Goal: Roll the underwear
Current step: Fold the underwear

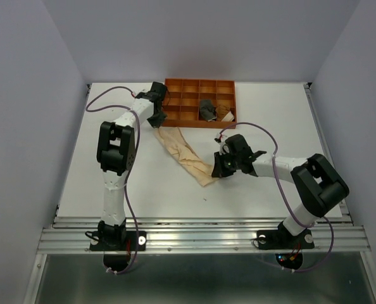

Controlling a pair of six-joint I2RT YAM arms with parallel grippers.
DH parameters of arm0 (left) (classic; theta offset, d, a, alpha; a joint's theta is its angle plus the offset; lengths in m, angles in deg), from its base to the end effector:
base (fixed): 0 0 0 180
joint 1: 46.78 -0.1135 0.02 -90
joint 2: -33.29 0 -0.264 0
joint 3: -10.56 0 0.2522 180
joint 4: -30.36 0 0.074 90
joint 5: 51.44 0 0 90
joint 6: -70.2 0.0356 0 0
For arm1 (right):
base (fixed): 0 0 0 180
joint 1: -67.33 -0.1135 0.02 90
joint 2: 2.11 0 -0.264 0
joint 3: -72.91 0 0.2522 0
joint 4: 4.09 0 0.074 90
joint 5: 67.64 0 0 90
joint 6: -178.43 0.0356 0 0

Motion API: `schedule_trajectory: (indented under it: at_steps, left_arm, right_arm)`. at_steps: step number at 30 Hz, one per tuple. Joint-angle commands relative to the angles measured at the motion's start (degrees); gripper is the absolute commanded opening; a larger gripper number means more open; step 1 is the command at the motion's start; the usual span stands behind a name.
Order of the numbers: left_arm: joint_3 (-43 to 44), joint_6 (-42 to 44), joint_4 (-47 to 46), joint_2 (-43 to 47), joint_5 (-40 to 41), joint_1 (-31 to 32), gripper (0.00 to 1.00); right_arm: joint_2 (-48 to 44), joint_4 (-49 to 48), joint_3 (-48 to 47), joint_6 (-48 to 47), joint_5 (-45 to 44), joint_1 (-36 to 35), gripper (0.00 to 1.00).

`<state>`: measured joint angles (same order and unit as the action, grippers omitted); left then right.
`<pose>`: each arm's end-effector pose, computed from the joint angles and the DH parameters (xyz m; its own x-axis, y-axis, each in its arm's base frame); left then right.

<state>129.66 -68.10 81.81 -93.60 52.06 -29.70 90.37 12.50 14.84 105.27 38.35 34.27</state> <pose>0.4650 -0.1342 0.1971 -0.6745 -0.5523 -0.4900 -0.4992 0.8301 -0.2484 0.2524 0.1760 0.1506 -0.8174 -0.1998 -0.5403 -0.4523 0.8034 0.3872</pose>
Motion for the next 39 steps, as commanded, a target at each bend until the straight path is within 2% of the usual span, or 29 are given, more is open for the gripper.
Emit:
schedule_trajectory:
  at_steps: [1,2,5,8,11,15,18,25,29,32,36,39]
  left_arm:
    - [-0.13,0.91,-4.82,2.26,-0.04,1.11,0.06]
    - [-0.13,0.92,-5.17,2.52,-0.40,1.11,0.00]
    - [-0.57,1.01,-5.61,4.01,0.82,1.55,0.00]
    - [-3.29,-0.49,-4.30,6.30,3.64,1.64,0.00]
    - [-8.64,-1.89,-2.28,9.46,5.57,1.64,0.00]
    - [-19.88,-4.26,-0.26,16.22,8.12,1.64,0.00]
    - [-30.76,-6.81,1.59,24.55,9.44,1.55,0.00]
    - [-43.00,-9.80,5.72,36.78,8.22,1.64,0.00]
    - [-44.00,-10.59,6.08,41.89,8.04,1.64,0.00]
    - [-40.05,-9.28,4.50,42.87,8.82,1.64,0.00]
    - [-34.16,-7.78,2.92,40.41,11.37,1.64,0.00]
    - [-30.12,-6.55,1.95,34.37,11.99,1.55,0.00]
  right_arm:
    - [1.73,0.69,-0.77,-1.55,-1.84,0.10,0.16]
    - [1.82,0.69,-0.86,-1.63,-1.75,0.10,0.16]
    - [2.17,1.03,-0.86,-1.81,-1.92,0.10,0.17]
    - [2.26,1.65,-0.69,-2.69,-1.31,0.10,0.12]
    - [1.73,1.65,0.28,-3.22,0.70,0.10,0.12]
    - [2.35,1.47,0.11,-3.66,4.58,0.10,0.12]
    - [2.09,1.74,0.02,-4.36,6.07,0.10,0.12]
    - [-0.55,5.17,0.72,-7.96,7.57,-3.32,0.10]
    - [-0.91,5.08,0.81,-7.96,7.57,-3.33,0.09]
    - [0.23,5.43,0.37,-8.05,7.83,-3.33,0.09]
    - [1.03,5.78,-0.16,-8.05,7.74,-3.33,0.08]
    - [1.64,6.57,-0.86,-8.58,7.39,-3.33,0.08]
